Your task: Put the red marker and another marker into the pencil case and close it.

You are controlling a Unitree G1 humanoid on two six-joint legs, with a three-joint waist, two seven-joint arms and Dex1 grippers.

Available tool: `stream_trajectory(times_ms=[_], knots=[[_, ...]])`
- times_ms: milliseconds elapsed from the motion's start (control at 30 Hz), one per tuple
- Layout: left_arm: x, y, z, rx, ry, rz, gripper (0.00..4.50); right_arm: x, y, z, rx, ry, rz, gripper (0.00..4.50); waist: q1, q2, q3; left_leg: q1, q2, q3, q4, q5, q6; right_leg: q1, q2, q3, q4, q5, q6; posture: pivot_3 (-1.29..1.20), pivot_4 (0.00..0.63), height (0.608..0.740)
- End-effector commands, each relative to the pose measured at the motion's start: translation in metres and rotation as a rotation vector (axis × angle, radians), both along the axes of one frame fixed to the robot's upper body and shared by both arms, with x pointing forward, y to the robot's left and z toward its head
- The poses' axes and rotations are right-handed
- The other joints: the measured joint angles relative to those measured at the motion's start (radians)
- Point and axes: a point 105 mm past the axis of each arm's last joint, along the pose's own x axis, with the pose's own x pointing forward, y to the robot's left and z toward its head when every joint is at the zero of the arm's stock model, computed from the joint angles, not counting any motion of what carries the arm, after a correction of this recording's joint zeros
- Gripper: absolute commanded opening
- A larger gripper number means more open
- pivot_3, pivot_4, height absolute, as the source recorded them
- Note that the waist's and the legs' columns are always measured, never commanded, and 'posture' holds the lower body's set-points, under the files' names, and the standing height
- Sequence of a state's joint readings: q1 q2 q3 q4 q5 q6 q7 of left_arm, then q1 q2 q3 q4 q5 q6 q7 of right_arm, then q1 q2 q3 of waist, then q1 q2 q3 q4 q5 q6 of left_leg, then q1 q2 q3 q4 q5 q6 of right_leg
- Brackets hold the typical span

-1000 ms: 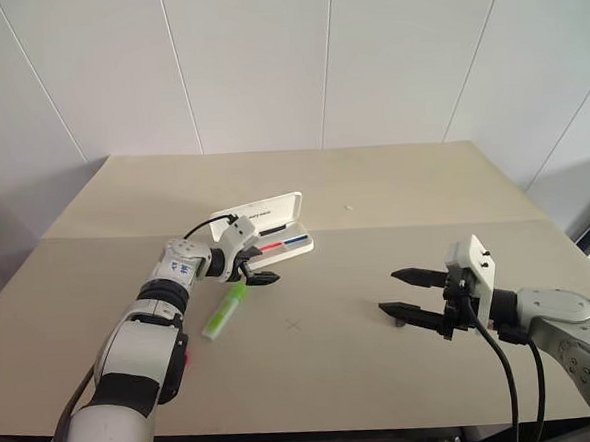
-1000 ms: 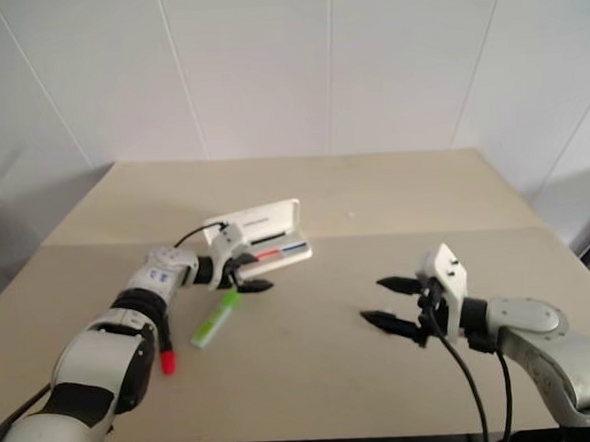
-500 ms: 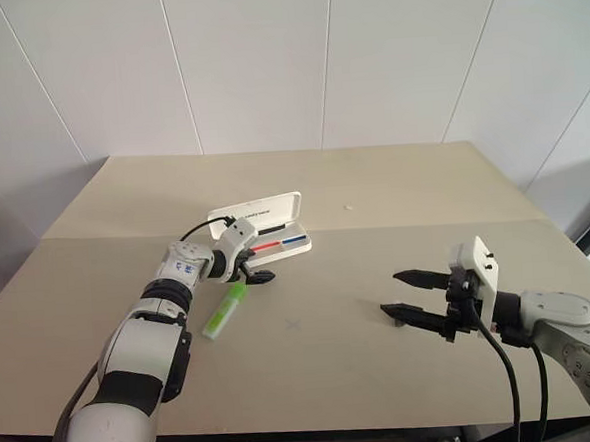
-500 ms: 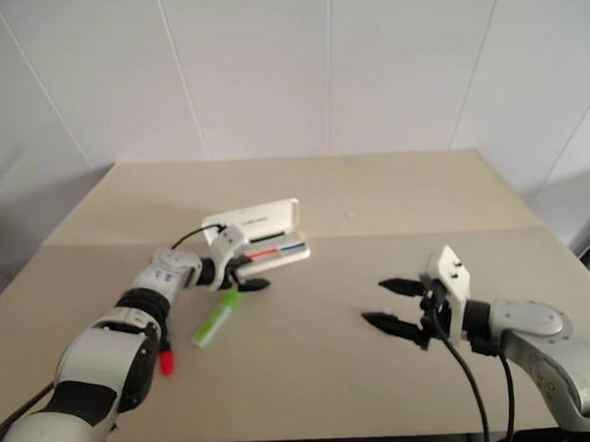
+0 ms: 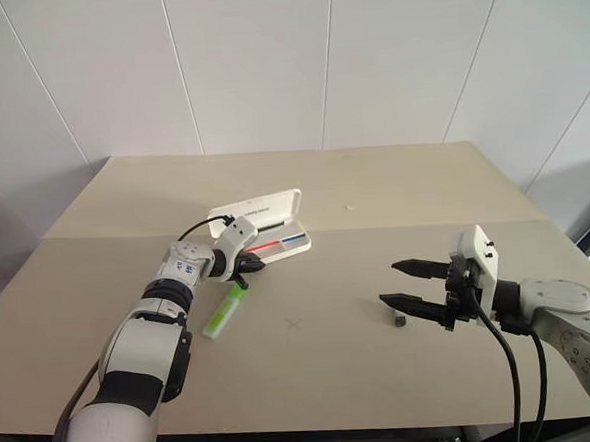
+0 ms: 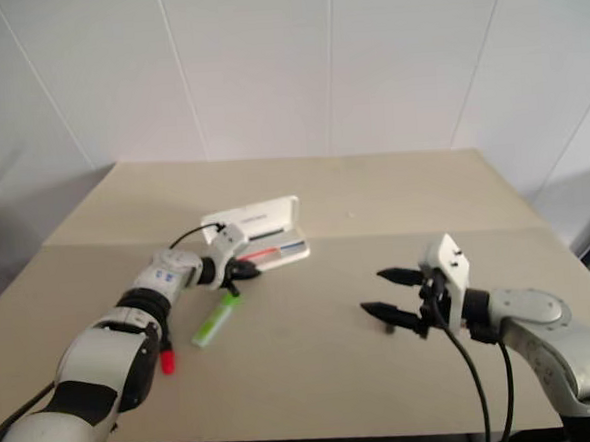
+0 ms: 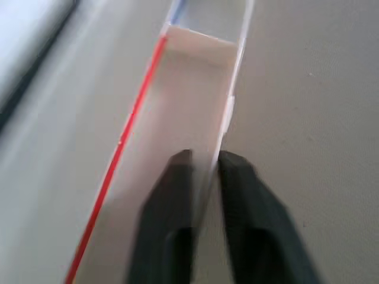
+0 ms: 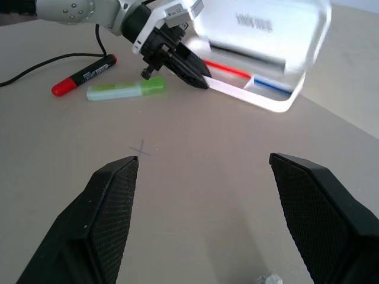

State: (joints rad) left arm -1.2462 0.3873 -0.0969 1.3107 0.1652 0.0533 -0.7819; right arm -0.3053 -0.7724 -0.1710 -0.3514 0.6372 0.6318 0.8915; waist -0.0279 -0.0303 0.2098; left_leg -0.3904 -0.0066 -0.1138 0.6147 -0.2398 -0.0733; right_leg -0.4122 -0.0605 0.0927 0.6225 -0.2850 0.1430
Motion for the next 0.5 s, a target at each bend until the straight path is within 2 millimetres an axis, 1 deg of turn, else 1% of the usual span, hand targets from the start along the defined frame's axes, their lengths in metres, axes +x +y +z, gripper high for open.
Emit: stream_trajectory(times_ms=[33,267,400,500], knots=[[0.003,-0.001,0.017,-0.006,-0.039,-0.016,0.01,-0.001,0.000,0.012,-0.006,-0.050,0.015,4.50,0.000,0.000,0.000,0.000,0.000,0.000,0.000,0.000,0.000,0.000,0.000,0.000,0.000,0.000,0.000,0.00,0.150,0.740],[-0.001,-0.007,0.026,-0.026,-0.061,-0.086,0.01,0.000,-0.001,0.013,-0.011,-0.050,0.019,4.50,0.001,0.000,0.000,0.000,0.000,0.000,0.000,0.000,0.000,0.000,0.000,0.000,0.000,0.000,0.000,0.00,0.150,0.740],[-0.005,-0.017,0.042,-0.074,-0.091,-0.161,0.01,0.000,-0.002,0.015,-0.015,-0.051,0.022,4.50,0.001,0.000,0.000,0.000,0.000,0.000,0.000,0.000,0.000,0.000,0.000,0.000,0.000,0.000,0.000,0.00,0.150,0.740],[-0.014,-0.024,0.052,-0.098,-0.113,-0.264,0.01,0.000,-0.002,0.016,-0.015,-0.053,0.026,4.50,0.001,0.000,0.000,-0.001,0.000,0.000,0.000,0.000,0.000,0.000,0.000,0.000,0.000,0.000,0.000,0.00,0.150,0.740]])
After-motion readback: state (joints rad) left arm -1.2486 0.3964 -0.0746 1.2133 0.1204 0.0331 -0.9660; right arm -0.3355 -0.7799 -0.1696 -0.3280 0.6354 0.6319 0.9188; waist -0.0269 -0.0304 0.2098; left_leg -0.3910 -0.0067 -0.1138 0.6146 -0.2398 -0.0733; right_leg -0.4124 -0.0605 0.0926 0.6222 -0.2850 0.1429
